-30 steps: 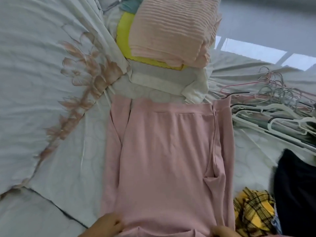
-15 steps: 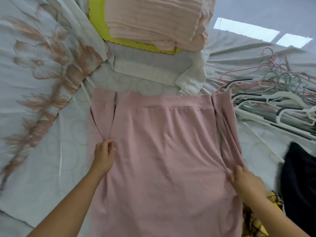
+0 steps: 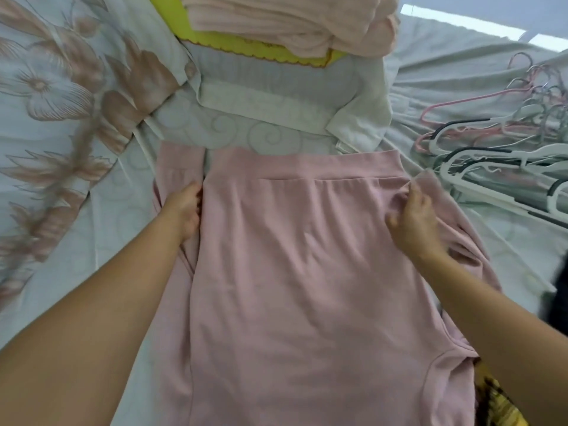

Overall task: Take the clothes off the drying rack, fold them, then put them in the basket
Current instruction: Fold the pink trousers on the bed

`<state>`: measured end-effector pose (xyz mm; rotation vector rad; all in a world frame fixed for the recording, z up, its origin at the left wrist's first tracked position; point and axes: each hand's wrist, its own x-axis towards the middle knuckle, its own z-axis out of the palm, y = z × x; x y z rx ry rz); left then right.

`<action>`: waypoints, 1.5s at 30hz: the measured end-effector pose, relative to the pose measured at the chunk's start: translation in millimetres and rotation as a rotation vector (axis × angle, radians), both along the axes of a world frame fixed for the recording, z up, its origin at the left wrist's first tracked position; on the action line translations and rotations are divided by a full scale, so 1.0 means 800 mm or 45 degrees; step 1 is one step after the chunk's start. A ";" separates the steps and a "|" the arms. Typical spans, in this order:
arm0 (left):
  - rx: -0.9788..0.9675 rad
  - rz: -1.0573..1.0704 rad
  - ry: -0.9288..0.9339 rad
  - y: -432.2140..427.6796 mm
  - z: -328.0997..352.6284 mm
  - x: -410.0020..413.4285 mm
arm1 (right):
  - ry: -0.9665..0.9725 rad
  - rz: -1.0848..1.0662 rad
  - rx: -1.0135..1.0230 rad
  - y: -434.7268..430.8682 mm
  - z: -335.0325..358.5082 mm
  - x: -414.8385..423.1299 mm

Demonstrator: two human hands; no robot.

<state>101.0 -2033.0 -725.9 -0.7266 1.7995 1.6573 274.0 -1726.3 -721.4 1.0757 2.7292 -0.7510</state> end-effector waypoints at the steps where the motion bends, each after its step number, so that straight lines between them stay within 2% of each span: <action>1: 0.034 0.002 -0.015 0.002 -0.007 -0.010 | -0.009 0.008 0.044 0.001 -0.002 -0.012; 4: 0.044 0.060 0.020 0.004 -0.023 -0.029 | -0.117 0.069 0.153 0.015 -0.015 -0.031; 8: -0.207 0.225 0.296 -0.022 -0.025 -0.044 | -0.478 0.237 0.318 0.042 -0.020 -0.015; 10: -0.093 0.217 0.230 -0.032 -0.017 -0.032 | -0.525 0.240 0.282 0.046 -0.011 -0.012; 13: 0.088 0.045 0.020 -0.037 -0.007 0.009 | -0.390 0.188 0.270 0.027 0.002 -0.008; 15: 0.032 -0.083 -0.062 -0.048 0.004 0.042 | -0.102 0.358 0.321 0.001 -0.003 0.015; 17: -0.069 -0.244 -0.143 -0.062 0.014 0.078 | 0.018 0.565 0.287 -0.033 -0.021 0.060; 20: -0.050 -0.498 -0.331 -0.085 0.027 0.134 | -0.157 0.546 0.187 -0.056 -0.043 0.129; 22: -0.098 -0.728 -0.392 -0.095 0.030 0.167 | -0.234 0.433 0.173 -0.049 -0.044 0.157; 23: -0.209 -0.832 -0.328 -0.101 0.026 0.180 | -0.263 0.388 0.181 -0.040 -0.045 0.168; 25: -0.616 -0.896 -0.024 -0.113 0.014 0.191 | -0.339 0.373 0.159 -0.024 -0.045 0.177; 27: -0.907 -0.763 0.172 -0.128 0.012 0.194 | -0.383 0.377 0.138 -0.021 -0.044 0.179; 30: -0.938 -0.377 0.248 -0.154 0.012 0.197 | -0.389 0.357 0.150 -0.026 -0.044 0.176; 32: -1.000 -0.286 0.295 -0.167 0.007 0.191 | -0.335 0.312 0.231 -0.034 -0.045 0.173; 34: -0.831 -0.232 0.246 -0.171 -0.006 0.176 | -0.185 0.343 0.248 -0.055 -0.036 0.165; 36: -0.550 -0.143 0.122 -0.162 -0.017 0.158 | 0.085 0.558 0.248 -0.093 -0.031 0.159; 38: -0.303 -0.050 0.041 -0.149 -0.019 0.148 | 0.216 0.754 0.155 -0.144 -0.036 0.166; 42: 0.119 0.463 0.071 -0.169 -0.001 0.163 | 0.067 0.846 0.036 -0.184 -0.059 0.190; 45: 0.272 0.809 0.116 -0.244 -0.003 0.198 | 0.027 0.873 0.023 -0.176 -0.058 0.193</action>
